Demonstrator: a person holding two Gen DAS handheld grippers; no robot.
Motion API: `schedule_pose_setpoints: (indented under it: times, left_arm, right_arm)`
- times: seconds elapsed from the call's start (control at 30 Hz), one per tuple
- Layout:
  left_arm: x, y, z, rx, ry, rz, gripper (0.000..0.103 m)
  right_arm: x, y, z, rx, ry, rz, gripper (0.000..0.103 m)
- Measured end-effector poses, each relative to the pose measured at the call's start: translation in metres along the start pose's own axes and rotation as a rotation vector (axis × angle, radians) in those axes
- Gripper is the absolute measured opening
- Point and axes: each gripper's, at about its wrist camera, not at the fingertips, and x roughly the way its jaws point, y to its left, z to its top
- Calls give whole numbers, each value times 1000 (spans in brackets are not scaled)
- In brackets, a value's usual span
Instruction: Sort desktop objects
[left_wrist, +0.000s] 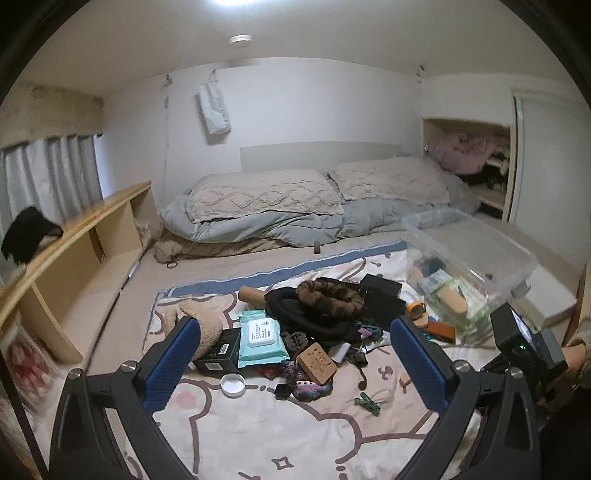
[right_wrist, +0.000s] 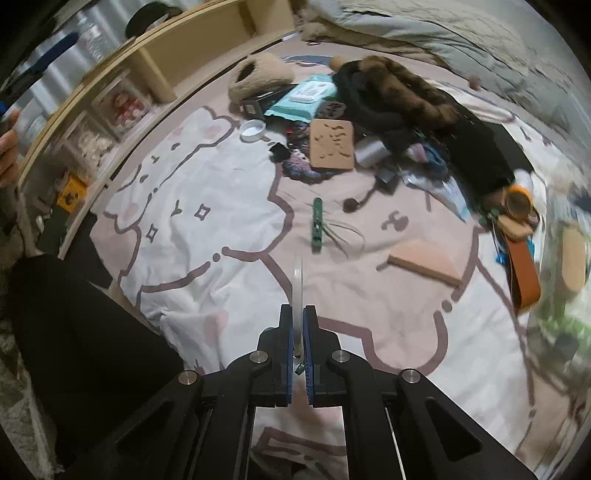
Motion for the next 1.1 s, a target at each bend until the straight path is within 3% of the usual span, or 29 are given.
schedule_pose_setpoints:
  times: [0.17,0.33,0.47,0.63,0.77,0.93,1.03,1.07,1.1]
  left_arm:
    - [14,-24,-14,-16,-10,-55,103]
    - [51,-45,-42,-72,37,-36,103]
    - [94,-60,-79,-178,127,-23,103]
    - [145,-79,-124,-291,293,-45,103]
    - [172,-98,-143,-257,360,-12,103]
    - [198,-102,-163,-273,442,43,103]
    - [211,-98,-172,-260,485,110,103]
    - [214,-97,-176,-259,499,127,103]
    - [218,-94,-180,-260,514,140,103]
  right_arm:
    - [14,-19,-8,123,-31,18,6]
    - [30,-35,-22,272,-69,9,6]
    - [33,-41,-36,381,-165,11,6]
    - [43,-48,-44,475,-199,16,6]
    - [50,-53,-50,477,-195,-52,6]
    - [52,-72,-55,539,-190,-50,8]
    - [52,-76,-58,553,-183,-71,25]
    - [52,-77,-60,558,-186,-67,42]
    - [52,-78,-62,568,-190,-58,68]
